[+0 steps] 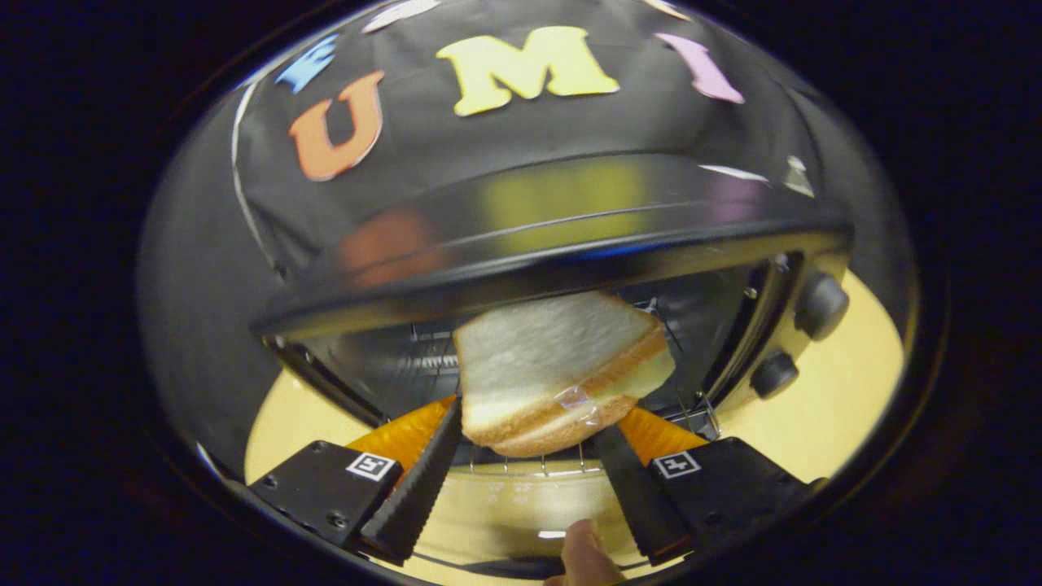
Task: Open the toaster oven, put the food inside, and close the toaster oven door.
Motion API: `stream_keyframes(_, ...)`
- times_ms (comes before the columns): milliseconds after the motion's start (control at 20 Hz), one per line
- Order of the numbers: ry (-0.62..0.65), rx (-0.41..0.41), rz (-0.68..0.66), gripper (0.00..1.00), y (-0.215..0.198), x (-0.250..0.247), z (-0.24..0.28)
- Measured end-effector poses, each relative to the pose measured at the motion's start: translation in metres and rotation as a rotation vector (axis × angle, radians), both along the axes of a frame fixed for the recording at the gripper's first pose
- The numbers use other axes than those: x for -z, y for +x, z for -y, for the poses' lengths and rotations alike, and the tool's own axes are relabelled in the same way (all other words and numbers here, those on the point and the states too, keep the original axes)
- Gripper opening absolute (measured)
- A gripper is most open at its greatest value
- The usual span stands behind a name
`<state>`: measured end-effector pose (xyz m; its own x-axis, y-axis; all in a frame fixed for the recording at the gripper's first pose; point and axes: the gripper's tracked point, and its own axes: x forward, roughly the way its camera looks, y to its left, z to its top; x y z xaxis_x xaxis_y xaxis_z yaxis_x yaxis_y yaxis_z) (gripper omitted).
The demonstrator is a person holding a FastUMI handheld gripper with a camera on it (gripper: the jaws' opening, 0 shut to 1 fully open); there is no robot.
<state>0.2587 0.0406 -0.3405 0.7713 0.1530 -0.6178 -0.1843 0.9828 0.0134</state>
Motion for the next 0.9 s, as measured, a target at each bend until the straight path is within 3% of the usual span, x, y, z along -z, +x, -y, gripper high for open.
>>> stream_keyframes(300,-0.154,-0.027,-0.054,1.00,-0.022,-0.001,0.002)
stream_keyframes(550,-0.212,-0.053,-0.127,1.00,-0.049,-0.002,0.012)
stream_keyframes(900,-0.086,-0.086,-0.182,1.00,-0.112,0.000,0.001)
